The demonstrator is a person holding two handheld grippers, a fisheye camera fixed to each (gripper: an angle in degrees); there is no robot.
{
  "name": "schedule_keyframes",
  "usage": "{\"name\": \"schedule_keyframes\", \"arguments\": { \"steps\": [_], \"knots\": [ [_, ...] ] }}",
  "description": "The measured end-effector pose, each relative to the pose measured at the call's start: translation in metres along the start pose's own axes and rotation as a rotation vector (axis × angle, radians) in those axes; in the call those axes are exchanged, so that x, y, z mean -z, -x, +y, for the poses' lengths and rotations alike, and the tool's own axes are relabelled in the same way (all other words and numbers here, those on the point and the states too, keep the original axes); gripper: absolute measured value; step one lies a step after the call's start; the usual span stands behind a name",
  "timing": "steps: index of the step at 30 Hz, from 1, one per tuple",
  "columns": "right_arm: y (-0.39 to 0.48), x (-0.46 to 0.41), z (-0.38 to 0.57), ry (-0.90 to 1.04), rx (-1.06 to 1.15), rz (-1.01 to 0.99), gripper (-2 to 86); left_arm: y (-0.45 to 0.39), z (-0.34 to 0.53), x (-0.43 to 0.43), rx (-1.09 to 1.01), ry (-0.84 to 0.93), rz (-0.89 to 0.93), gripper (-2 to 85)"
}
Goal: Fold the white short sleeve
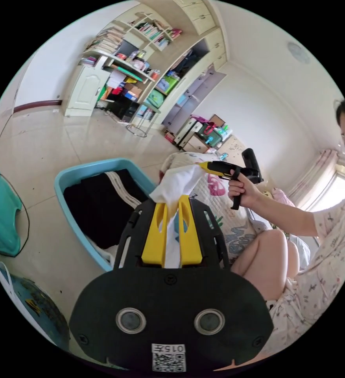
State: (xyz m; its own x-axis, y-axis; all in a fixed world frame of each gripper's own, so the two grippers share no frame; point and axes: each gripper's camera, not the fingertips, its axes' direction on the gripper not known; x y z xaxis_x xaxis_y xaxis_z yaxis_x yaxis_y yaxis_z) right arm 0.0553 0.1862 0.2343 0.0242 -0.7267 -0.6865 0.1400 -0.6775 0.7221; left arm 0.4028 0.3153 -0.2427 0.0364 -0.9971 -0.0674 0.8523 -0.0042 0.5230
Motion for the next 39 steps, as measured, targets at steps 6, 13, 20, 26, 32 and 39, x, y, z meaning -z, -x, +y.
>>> {"name": "schedule_keyframes", "arguments": {
  "steps": [6, 13, 20, 26, 32, 39],
  "knots": [
    [0.018, 0.125, 0.031, -0.042, 0.130, -0.055, -0.3, -0.089, 0.012, 0.056, -0.129, -0.027, 0.141, 4.2],
    [0.023, 0.156, 0.045, -0.096, 0.173, -0.011, -0.3, -0.124, 0.031, 0.073, -0.197, -0.018, 0.142, 4.3],
    [-0.005, 0.101, 0.036, -0.044, 0.121, 0.048, -0.3, -0.067, 0.070, 0.053, -0.013, -0.012, 0.007, 4.6],
    [-0.018, 0.061, 0.038, 0.007, 0.075, 0.087, -0.2, -0.037, 0.089, 0.041, 0.033, 0.020, -0.066, 4.7],
    [-0.024, 0.033, 0.050, 0.044, 0.034, 0.095, -0.1, -0.011, 0.103, 0.040, 0.078, 0.024, -0.069, 4.7],
    [-0.016, 0.005, 0.067, 0.022, -0.026, 0.097, 0.7, 0.022, 0.096, 0.038, 0.118, 0.001, -0.081, 4.7]
  ]
}}
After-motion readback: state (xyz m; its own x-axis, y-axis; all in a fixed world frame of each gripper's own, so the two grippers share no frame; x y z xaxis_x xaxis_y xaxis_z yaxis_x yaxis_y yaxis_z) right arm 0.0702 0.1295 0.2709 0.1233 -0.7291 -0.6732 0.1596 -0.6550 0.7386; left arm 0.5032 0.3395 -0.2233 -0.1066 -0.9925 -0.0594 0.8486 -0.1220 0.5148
